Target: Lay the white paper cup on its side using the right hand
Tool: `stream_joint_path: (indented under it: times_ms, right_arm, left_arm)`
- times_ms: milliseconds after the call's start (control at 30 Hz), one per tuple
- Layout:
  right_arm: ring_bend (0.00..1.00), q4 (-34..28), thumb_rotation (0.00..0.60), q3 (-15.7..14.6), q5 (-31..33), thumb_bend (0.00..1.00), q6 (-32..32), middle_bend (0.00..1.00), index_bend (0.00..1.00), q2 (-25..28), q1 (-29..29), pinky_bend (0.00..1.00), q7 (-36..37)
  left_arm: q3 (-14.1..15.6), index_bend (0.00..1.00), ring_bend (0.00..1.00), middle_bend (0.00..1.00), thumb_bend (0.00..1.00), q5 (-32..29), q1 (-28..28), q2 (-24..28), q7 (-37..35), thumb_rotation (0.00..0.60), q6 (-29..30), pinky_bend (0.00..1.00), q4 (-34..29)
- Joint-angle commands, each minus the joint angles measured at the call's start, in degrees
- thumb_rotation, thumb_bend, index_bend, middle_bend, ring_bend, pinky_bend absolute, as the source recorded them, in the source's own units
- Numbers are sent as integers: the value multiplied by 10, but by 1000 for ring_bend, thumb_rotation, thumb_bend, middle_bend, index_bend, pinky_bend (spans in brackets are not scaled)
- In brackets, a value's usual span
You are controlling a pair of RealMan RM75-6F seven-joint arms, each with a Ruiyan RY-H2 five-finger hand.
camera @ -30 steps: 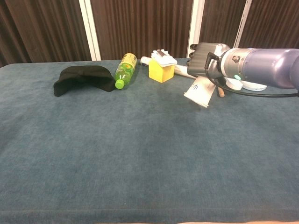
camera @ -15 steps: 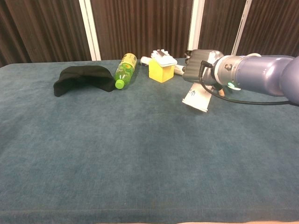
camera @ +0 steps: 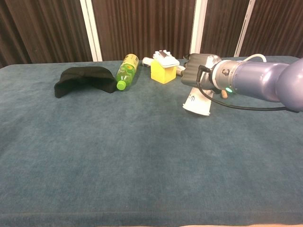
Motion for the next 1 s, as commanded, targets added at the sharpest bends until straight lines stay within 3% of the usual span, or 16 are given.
stream_joint_path:
  times_ms: [33, 600, 1000]
  right_arm:
    - [112, -4, 600, 3, -2, 309, 1, 168, 340, 0, 1, 59, 2]
    - [111, -72, 600, 17, -12, 287, 26, 149, 53, 33, 5, 59, 19]
    - [109, -172, 600, 26, -44, 281, 67, 136, 15, 130, -26, 58, 89]
  left_arm:
    - [0, 1, 0, 0, 49, 0, 0, 0, -1, 599, 0, 1, 0]
    - [1, 1, 0, 0, 50, 3, 1, 1, -4, 599, 2, 0, 1]
    - [-1, 1, 0, 0, 50, -2, 1, -1, 7, 599, 3, 0, -1]
